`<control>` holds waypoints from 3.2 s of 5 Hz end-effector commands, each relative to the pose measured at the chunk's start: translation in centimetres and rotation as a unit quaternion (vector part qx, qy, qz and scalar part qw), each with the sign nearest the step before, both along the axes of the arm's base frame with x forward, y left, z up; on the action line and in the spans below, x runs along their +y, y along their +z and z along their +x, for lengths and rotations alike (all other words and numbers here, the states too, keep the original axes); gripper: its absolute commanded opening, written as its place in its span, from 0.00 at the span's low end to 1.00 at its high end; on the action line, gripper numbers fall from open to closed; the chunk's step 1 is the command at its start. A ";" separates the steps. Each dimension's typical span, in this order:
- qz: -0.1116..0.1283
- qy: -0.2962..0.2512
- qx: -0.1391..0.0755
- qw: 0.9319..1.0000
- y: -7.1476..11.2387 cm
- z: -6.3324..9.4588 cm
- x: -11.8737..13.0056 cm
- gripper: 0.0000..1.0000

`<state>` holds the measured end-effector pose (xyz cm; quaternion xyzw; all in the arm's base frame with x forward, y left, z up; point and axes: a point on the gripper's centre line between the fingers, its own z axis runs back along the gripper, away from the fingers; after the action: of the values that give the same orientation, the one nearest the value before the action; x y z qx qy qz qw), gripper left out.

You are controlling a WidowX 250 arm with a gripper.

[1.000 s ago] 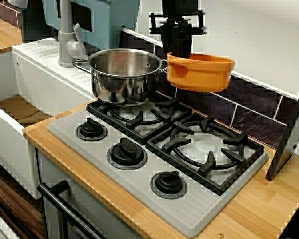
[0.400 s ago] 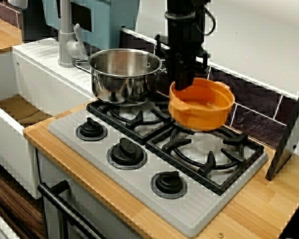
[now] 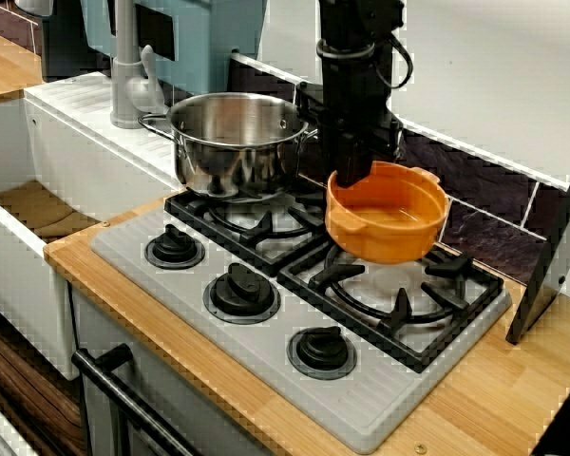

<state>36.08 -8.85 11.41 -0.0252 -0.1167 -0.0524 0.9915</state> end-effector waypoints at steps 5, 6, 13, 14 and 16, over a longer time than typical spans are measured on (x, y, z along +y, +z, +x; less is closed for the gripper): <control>0.024 0.012 -0.020 0.999 -1.0 0.0 -0.5 1.00; 0.020 0.023 -0.020 0.999 -0.6 0.2 0.0 1.00; -0.032 0.043 -0.024 0.998 4.8 0.5 3.5 1.00; -0.033 0.047 -0.021 0.998 5.9 0.6 4.2 1.00; -0.028 0.053 -0.029 0.998 7.2 -0.5 5.7 1.00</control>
<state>36.39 -4.02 16.37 -0.0474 -0.1165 -0.0030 0.9921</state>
